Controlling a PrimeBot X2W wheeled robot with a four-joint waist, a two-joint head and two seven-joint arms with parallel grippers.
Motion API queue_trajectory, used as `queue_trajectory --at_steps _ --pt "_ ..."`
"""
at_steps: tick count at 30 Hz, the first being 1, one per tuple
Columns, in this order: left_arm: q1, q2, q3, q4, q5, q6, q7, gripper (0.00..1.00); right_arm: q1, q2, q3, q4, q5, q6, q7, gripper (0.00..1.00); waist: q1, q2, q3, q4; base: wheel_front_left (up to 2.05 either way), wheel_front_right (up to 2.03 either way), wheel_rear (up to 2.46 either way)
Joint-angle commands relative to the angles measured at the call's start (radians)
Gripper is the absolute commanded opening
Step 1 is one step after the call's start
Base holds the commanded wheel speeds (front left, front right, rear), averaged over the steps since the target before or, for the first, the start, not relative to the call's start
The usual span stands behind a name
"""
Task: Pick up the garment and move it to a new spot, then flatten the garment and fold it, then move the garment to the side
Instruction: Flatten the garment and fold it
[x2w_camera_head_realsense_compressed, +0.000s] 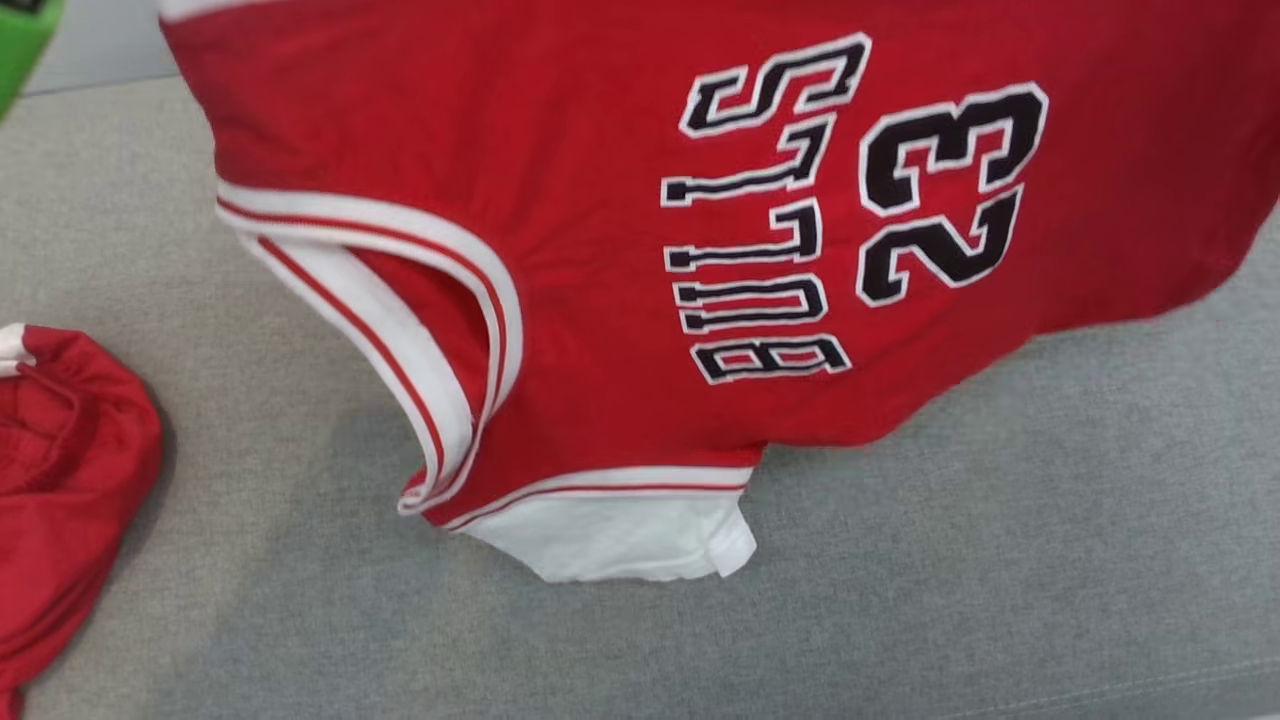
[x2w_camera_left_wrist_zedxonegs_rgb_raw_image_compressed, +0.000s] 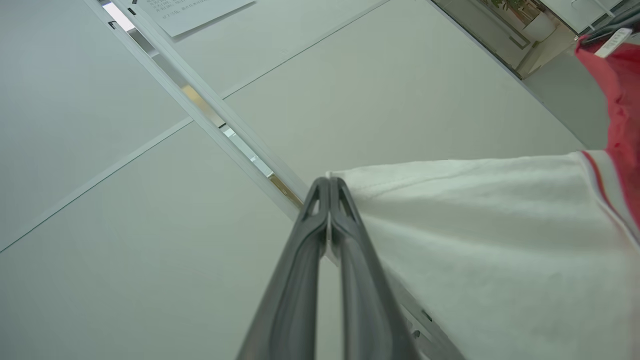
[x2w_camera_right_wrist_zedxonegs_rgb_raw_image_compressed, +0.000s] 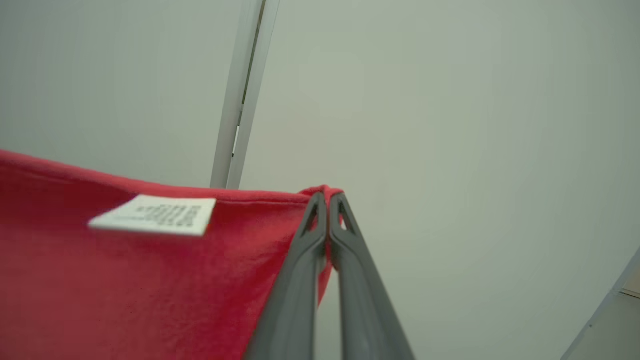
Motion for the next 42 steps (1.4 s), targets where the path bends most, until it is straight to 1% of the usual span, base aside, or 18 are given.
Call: queue_trajectory --at_steps 1,3,6,7,11,13,15,18,19,21,25,28,30,36,39,42 --pt "-0.079 -0.004 -0.048 0.046 -0.003 0.001 -0.001 0.0 -0.057 0.014 0.016 0.032 -0.013 -0.002 0.003 0.0 0.0001 0.0 0.131 0.002 0.0 0.0 0.0" --pt "-0.195 -0.025 -0.105 0.134 -0.016 0.002 -0.008 0.0 -0.136 0.032 0.04 0.084 -0.025 -0.002 0.01 0.0 0.0001 0.0 0.199 0.005 0.0 0.0 0.0" --pt "-0.358 -0.06 -0.181 0.277 -0.002 0.002 -0.049 0.0 -0.251 0.065 0.071 0.173 -0.058 -0.002 -0.01 0.0 0.0001 0.0 0.277 0.007 0.0 0.0 0.0" --pt "-0.42 -0.077 -0.197 0.333 0.014 0.002 -0.084 0.0 -0.295 0.079 0.083 0.211 -0.078 -0.002 -0.026 0.0 0.0001 0.0 0.3 0.006 0.0 0.0 0.0" --pt "-0.578 -0.152 -0.208 0.523 0.063 0.003 -0.161 0.0 -0.435 0.135 0.114 0.338 -0.154 -0.002 -0.089 0.0 0.0001 0.0 0.363 0.004 0.0 0.0 0.0" --pt "-0.641 -0.183 -0.208 0.581 0.106 0.007 -0.176 0.0 -0.502 0.152 0.119 0.394 -0.2 -0.002 -0.117 0.0 0.0001 0.0 0.391 0.008 0.0 0.0 0.0" --pt "-0.686 -0.209 -0.192 0.587 0.133 0.025 -0.182 0.0 -0.557 0.17 0.117 0.435 -0.25 -0.002 -0.136 0.0 0.0001 0.0 0.419 0.015 0.0 0.0 0.0" --pt "-0.689 -0.216 -0.164 0.527 0.176 0.054 -0.181 0.0 -0.61 0.191 0.096 0.479 -0.314 -0.002 -0.148 0.0 0.0001 0.0 0.458 0.025 0.0 0.0 0.0" --pt "-0.672 -0.213 -0.15 0.494 0.192 0.072 -0.18 0.0 -0.627 0.197 0.076 0.473 -0.343 -0.002 -0.148 0.0 0.0001 0.0 0.471 0.031 0.0 0.0 0.0" --pt "-0.637 -0.207 -0.127 0.446 0.209 0.091 -0.18 0.0 -0.631 0.203 0.029 0.453 -0.384 -0.002 -0.149 0.0 0.0001 0.0 0.494 0.041 0.0 0.0 0.0" --pt "-0.532 -0.201 -0.096 0.36 0.215 0.102 -0.18 0.0 -0.539 0.234 -0.058 0.418 -0.46 -0.002 -0.148 0.0 0.0001 0.0 0.513 0.064 0.0 0.0 0.0" --pt "-0.425 -0.19 -0.084 0.293 0.222 0.104 -0.18 0.0 -0.468 0.259 -0.113 0.393 -0.482 -0.002 -0.149 0.0 0.0001 0.0 0.503 0.075 0.0 0.0 0.0" --pt "-0.345 -0.178 -0.074 0.246 0.219 0.109 -0.181 0.0 -0.402 0.278 -0.122 0.376 -0.493 -0.002 -0.149 0.0 0.0001 0.0 0.489 0.077 0.0 0.0 0.0" --pt "-0.082 -0.123 -0.03 0.082 0.204 0.13 -0.181 0.0 -0.217 0.297 -0.192 0.276 -0.479 -0.002 -0.149 0.0 0.0001 0.0 0.428 0.074 0.0 0.0 0.0" --pt "0.083 -0.089 -0.006 0.01 0.194 0.146 -0.181 0.0 -0.093 0.301 -0.234 0.211 -0.47 -0.002 -0.149 0.0 0.0001 0.0 0.367 0.07 0.0 0.0 0.0" --pt "0.272 -0.051 0.022 -0.047 0.169 0.17 -0.181 0.0 0.05 0.309 -0.262 0.155 -0.448 -0.002 -0.149 0.0 0.0001 0.0 0.286 0.053 0.0 0.0 0.0"
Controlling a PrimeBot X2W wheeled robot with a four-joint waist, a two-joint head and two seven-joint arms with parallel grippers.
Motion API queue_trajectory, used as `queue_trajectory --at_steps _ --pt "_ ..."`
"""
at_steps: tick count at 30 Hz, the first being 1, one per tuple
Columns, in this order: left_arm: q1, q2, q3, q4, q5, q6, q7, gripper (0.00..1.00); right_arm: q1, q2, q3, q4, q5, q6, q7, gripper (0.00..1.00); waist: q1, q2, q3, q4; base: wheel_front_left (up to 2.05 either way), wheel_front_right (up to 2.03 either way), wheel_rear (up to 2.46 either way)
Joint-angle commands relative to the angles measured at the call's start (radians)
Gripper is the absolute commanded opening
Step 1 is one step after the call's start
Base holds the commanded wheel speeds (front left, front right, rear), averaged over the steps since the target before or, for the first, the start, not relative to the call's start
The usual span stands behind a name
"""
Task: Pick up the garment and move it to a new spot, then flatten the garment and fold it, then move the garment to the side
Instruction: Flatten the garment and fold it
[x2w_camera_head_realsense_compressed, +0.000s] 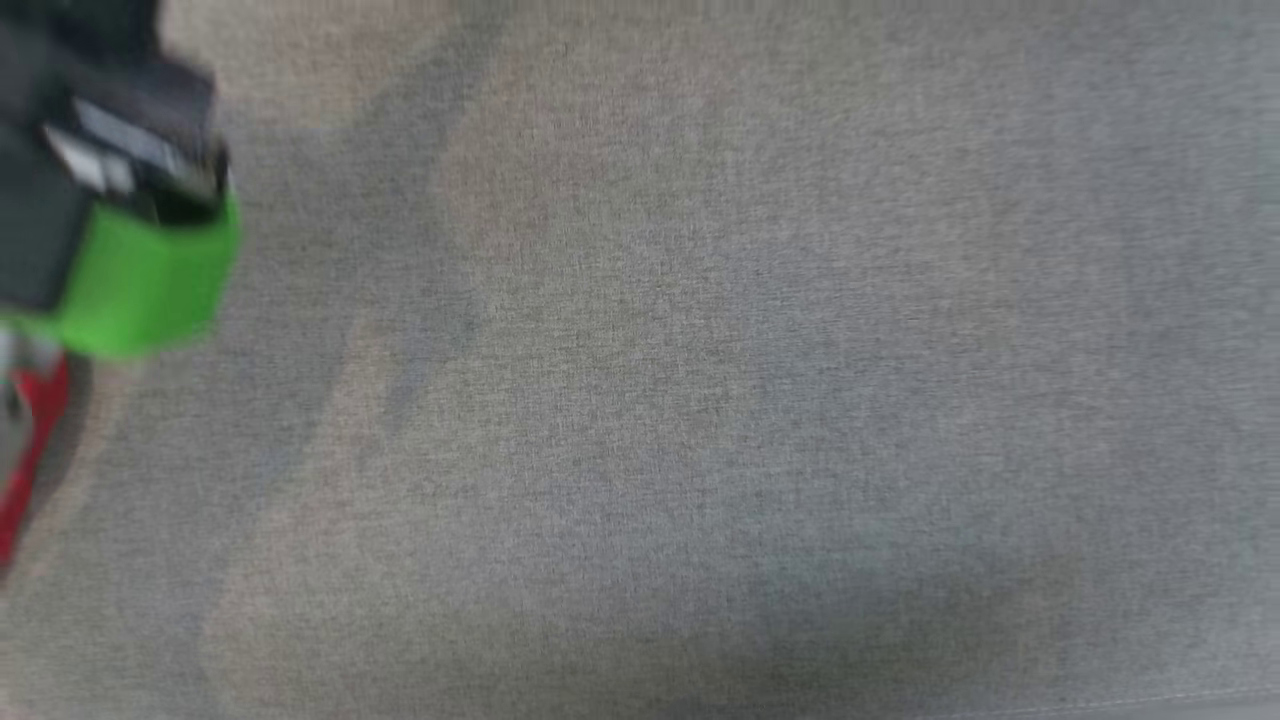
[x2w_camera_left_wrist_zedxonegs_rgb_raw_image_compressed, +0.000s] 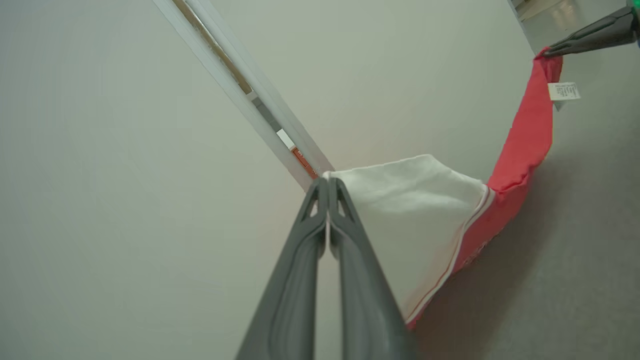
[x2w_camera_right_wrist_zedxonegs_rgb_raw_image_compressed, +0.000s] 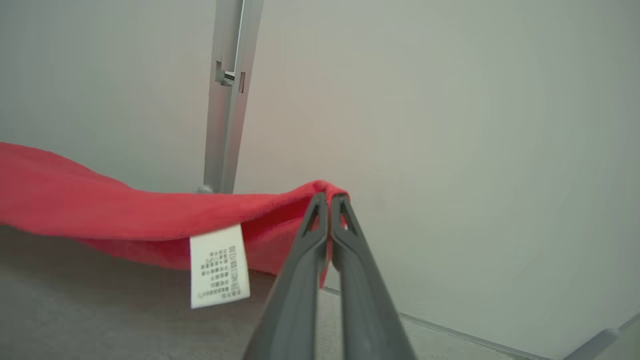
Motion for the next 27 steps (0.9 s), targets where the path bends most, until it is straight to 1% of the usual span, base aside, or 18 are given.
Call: queue_trajectory --at_steps 1,4,6,11,13,14,19,22,27 --pt "0.09 0.025 0.013 -0.021 -0.008 0.015 0.0 0.0 0.067 0.006 -0.014 -0.022 0.021 -0.002 -0.003 0.0 -0.0001 0.0 -0.121 -0.026 0.0 0.0 0.0" --pt "0.272 0.048 0.046 -0.065 -0.045 0.032 -0.001 0.0 0.212 0.017 -0.021 -0.052 0.06 -0.002 -0.003 0.0 -0.0001 0.0 -0.196 -0.045 0.0 0.0 0.0" --pt "0.387 0.055 0.059 -0.084 -0.069 0.03 0.0 0.0 0.293 0.019 -0.006 -0.064 0.086 -0.002 -0.003 0.0 -0.0001 0.0 -0.243 -0.057 0.0 0.0 0.0" --pt "0.645 0.028 0.092 -0.119 -0.136 0.018 0.0 0.0 0.445 0.025 0.029 -0.067 0.151 -0.002 -0.003 0.0 -0.0001 0.0 -0.338 -0.083 0.0 0.0 0.0" --pt "0.738 0.019 0.1 -0.118 -0.136 0.013 -0.001 0.0 0.493 0.024 0.042 -0.063 0.17 -0.002 -0.003 0.0 -0.0001 0.0 -0.368 -0.091 0.0 0.0 0.0" --pt "0.784 0.004 0.103 -0.119 -0.14 0.01 -0.001 0.0 0.521 0.02 0.052 -0.061 0.178 -0.002 -0.003 0.0 -0.0001 0.0 -0.383 -0.093 0.0 0.0 0.0" --pt "0.953 -0.044 0.106 -0.096 -0.136 -0.018 0.0 0.0 0.628 -0.001 0.063 -0.051 0.205 -0.002 -0.003 0.0 -0.0001 0.0 -0.436 -0.094 0.0 0.0 0.0" --pt "1.033 -0.074 0.112 -0.085 -0.14 -0.036 -0.001 0.0 0.699 -0.011 0.044 -0.055 0.217 -0.002 -0.003 0.0 -0.0001 0.0 -0.457 -0.09 0.0 0.0 0.0" --pt "1.13 -0.102 0.117 -0.075 -0.138 -0.065 -0.001 0.0 0.812 -0.014 -0.003 -0.084 0.224 -0.002 -0.003 0.0 -0.0001 0.0 -0.47 -0.08 0.0 0.0 0.0"
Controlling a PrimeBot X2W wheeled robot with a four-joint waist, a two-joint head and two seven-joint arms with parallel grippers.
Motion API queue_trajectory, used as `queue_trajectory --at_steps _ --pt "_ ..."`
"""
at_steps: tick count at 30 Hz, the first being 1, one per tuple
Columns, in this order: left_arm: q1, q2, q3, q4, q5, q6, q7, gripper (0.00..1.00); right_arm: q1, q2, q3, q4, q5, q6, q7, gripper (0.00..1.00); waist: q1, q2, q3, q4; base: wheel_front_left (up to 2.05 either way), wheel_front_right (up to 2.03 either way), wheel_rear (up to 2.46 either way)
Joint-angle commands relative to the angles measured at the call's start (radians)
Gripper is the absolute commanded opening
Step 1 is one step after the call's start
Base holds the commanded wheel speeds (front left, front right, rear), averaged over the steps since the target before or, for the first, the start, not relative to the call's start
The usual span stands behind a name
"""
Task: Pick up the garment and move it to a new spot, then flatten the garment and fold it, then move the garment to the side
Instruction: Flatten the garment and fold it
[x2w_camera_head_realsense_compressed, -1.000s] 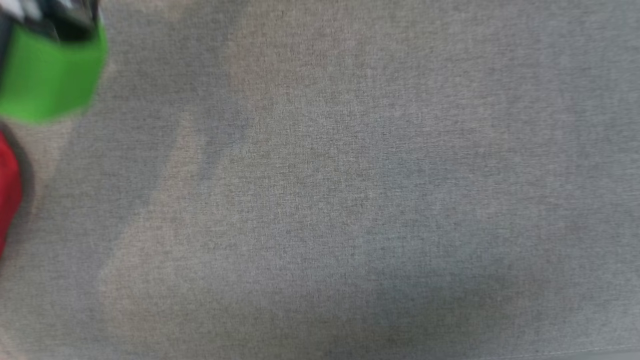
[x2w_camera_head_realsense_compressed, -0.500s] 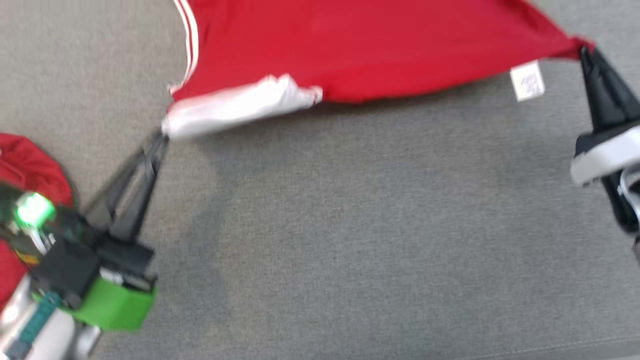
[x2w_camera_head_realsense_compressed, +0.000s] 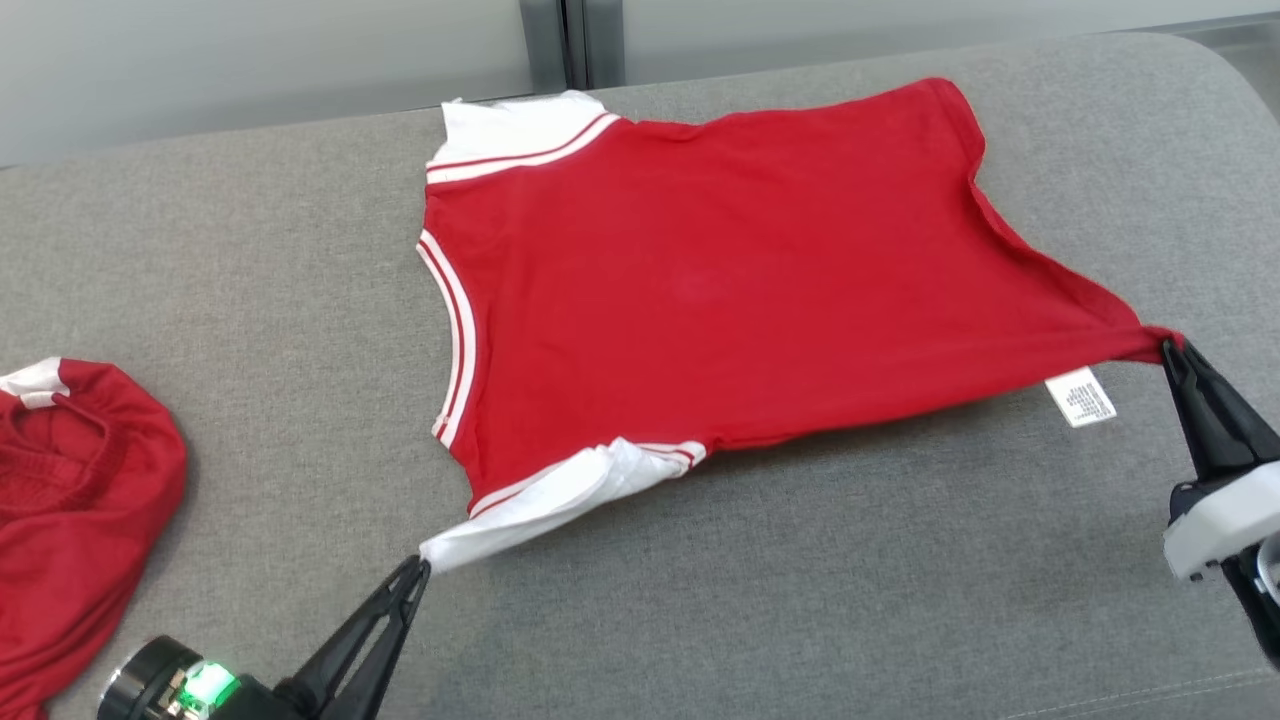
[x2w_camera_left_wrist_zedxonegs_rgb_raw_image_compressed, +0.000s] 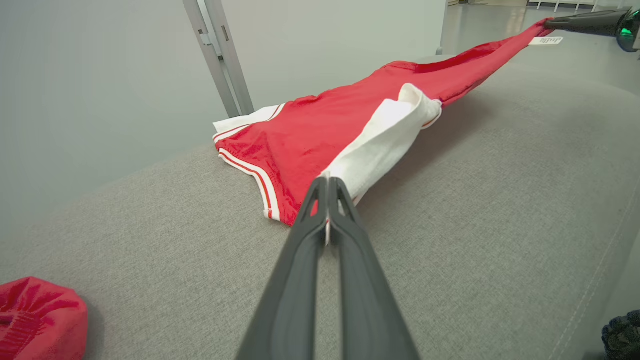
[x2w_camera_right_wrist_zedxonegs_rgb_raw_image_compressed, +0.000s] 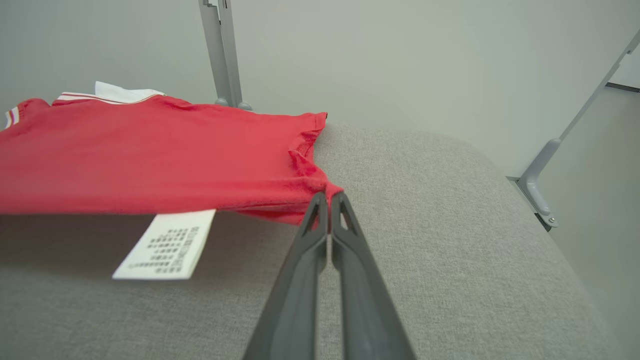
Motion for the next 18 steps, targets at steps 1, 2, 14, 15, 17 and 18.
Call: queue_trajectory --at_steps 1,2,14,15,17,18 --pt "0.033 -0.006 0.005 0.001 -0.008 -0.009 -0.001 0.0 0.042 0.002 -0.01 -0.01 0.001 -0.002 -0.003 0.0 0.0001 0.0 -0.016 0.001 0.0 0.0 0.0" --pt "0.048 -0.007 0.003 0.001 -0.007 -0.013 -0.001 0.0 0.061 -0.001 -0.014 -0.017 -0.002 -0.002 -0.003 0.0 0.0001 0.0 -0.016 0.001 0.0 0.0 0.0" --pt "0.007 -0.025 -0.012 0.038 -0.015 -0.051 0.009 0.0 0.127 0.016 -0.041 -0.035 -0.01 -0.002 -0.003 0.0 0.0001 0.0 -0.002 0.008 0.0 0.0 0.0" --pt "-0.014 -0.027 -0.015 0.046 -0.008 -0.053 0.014 0.0 0.114 0.02 -0.037 -0.024 -0.011 -0.002 -0.003 0.0 0.0001 0.0 0.002 0.008 0.0 0.0 0.0" --pt "-0.07 -0.034 -0.022 0.075 0.002 -0.06 0.024 0.0 0.082 0.03 -0.022 0.012 -0.014 -0.002 -0.003 0.0 0.0001 0.0 0.012 0.01 0.0 0.0 0.0" --pt "-0.102 -0.039 -0.025 0.091 0.006 -0.063 0.026 0.0 0.063 0.036 -0.015 0.026 -0.015 -0.002 -0.003 0.0 0.0001 0.0 0.017 0.011 0.0 0.0 0.0"
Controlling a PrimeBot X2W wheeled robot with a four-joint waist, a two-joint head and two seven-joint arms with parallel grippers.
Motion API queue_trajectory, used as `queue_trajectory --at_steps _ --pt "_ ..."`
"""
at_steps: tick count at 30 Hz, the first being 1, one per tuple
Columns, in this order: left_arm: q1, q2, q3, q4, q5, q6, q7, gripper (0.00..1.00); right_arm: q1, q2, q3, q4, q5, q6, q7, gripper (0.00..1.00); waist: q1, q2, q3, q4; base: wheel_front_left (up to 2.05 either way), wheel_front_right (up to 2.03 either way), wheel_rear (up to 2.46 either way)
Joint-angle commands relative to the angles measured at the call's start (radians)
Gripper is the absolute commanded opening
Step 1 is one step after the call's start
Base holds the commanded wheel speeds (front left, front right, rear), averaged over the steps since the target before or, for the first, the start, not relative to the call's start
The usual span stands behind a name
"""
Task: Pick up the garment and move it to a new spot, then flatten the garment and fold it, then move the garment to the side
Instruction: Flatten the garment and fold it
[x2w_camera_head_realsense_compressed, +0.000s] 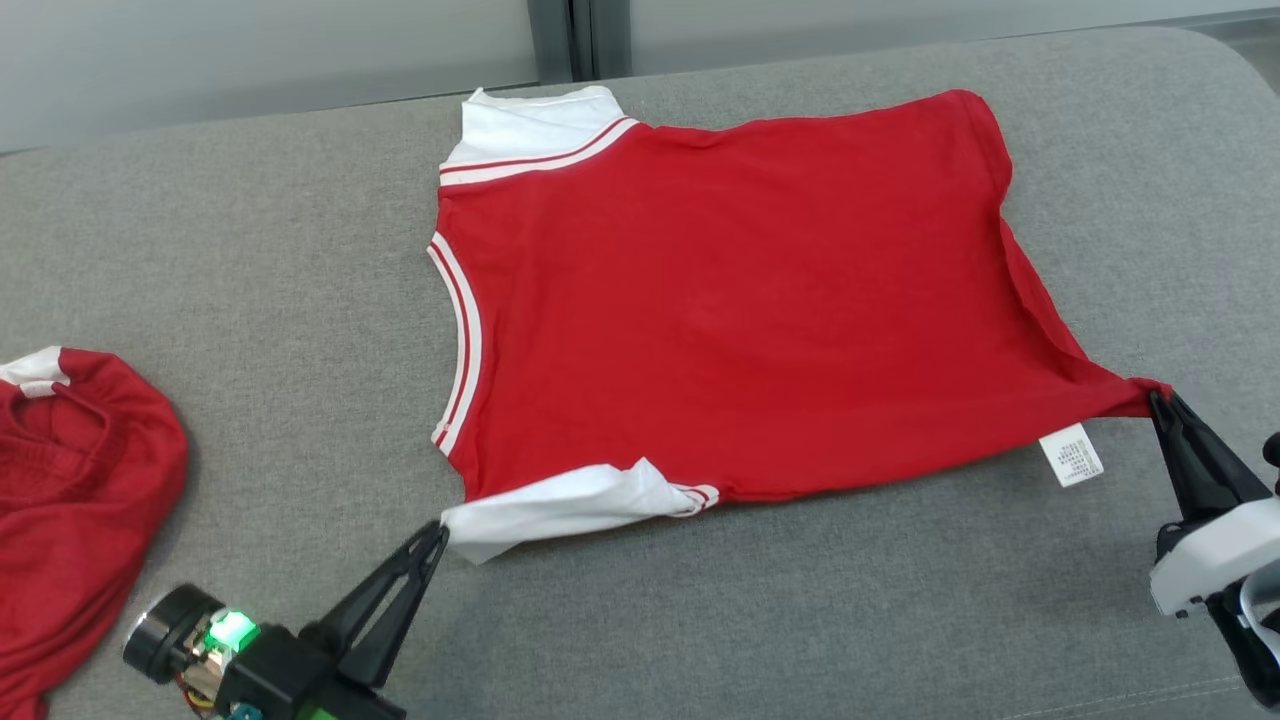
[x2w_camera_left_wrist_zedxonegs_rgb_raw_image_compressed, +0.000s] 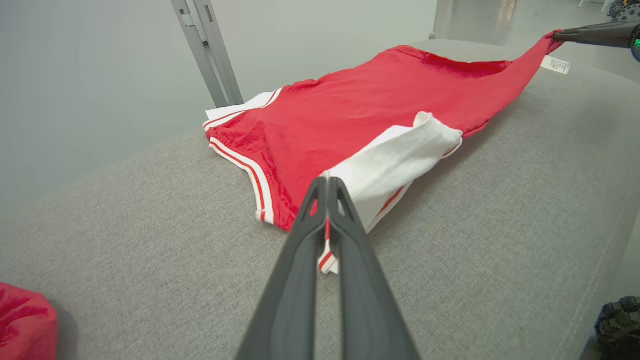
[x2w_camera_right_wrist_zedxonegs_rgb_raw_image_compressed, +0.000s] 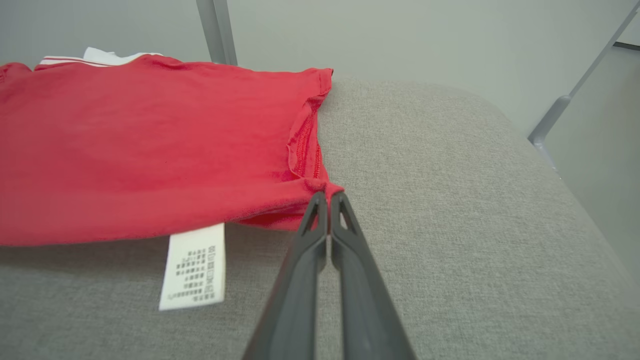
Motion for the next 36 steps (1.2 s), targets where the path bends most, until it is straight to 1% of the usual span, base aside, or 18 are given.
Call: queue_trajectory --at_steps 1,6,10,17,20,26,34,35,36 --pt "-0.049 -0.006 -0.002 0.018 0.006 -0.007 0.001 0.0 -0.031 0.009 0.008 0.018 -0.003 -0.002 -0.003 0.0 0.0001 0.0 0.013 0.003 0.0 0.0 0.0" --pt "-0.2 -0.029 -0.018 0.103 0.037 -0.019 -0.005 0.0 -0.132 0.022 0.037 0.086 0.008 -0.002 -0.003 0.0 0.0001 0.0 0.05 0.007 0.0 0.0 0.0" --pt "-0.309 -0.044 -0.027 0.166 0.052 -0.027 -0.012 0.0 -0.202 0.029 0.033 0.118 0.001 -0.002 -0.003 0.0 0.0001 0.0 0.082 0.008 0.0 0.0 0.0" --pt "-0.464 -0.05 -0.065 0.255 0.086 -0.037 -0.022 0.0 -0.309 0.03 0.026 0.178 -0.02 -0.002 -0.003 0.0 0.0001 0.0 0.139 0.011 0.0 0.0 0.0" --pt "-0.529 -0.051 -0.079 0.285 0.107 -0.04 -0.026 0.0 -0.348 0.036 0.046 0.199 -0.028 -0.002 -0.003 0.0 0.0001 0.0 0.161 0.015 0.0 0.0 0.0" --pt "-0.634 -0.05 -0.092 0.332 0.138 -0.041 -0.028 0.0 -0.413 0.044 0.084 0.242 -0.023 -0.002 -0.003 0.0 0.0001 0.0 0.193 0.023 0.0 0.0 0.0" --pt "-0.696 -0.066 -0.087 0.381 0.156 -0.042 -0.028 0.0 -0.457 0.051 0.112 0.28 -0.018 -0.002 -0.003 0.0 0.0001 0.0 0.211 0.028 0.0 0.0 0.0" --pt "-0.698 -0.074 -0.085 0.395 0.152 -0.041 -0.028 0.0 -0.46 0.052 0.114 0.284 -0.017 -0.002 -0.003 0.12 0.0001 0.0 0.21 0.028 0.0 0.0 0.0" --pt "-0.696 -0.082 -0.084 0.409 0.145 -0.04 -0.028 0.03 -0.462 0.054 0.114 0.287 -0.017 -0.002 -0.003 0.24 0.0001 0.0 0.208 0.027 0.0 0.0 0.0"
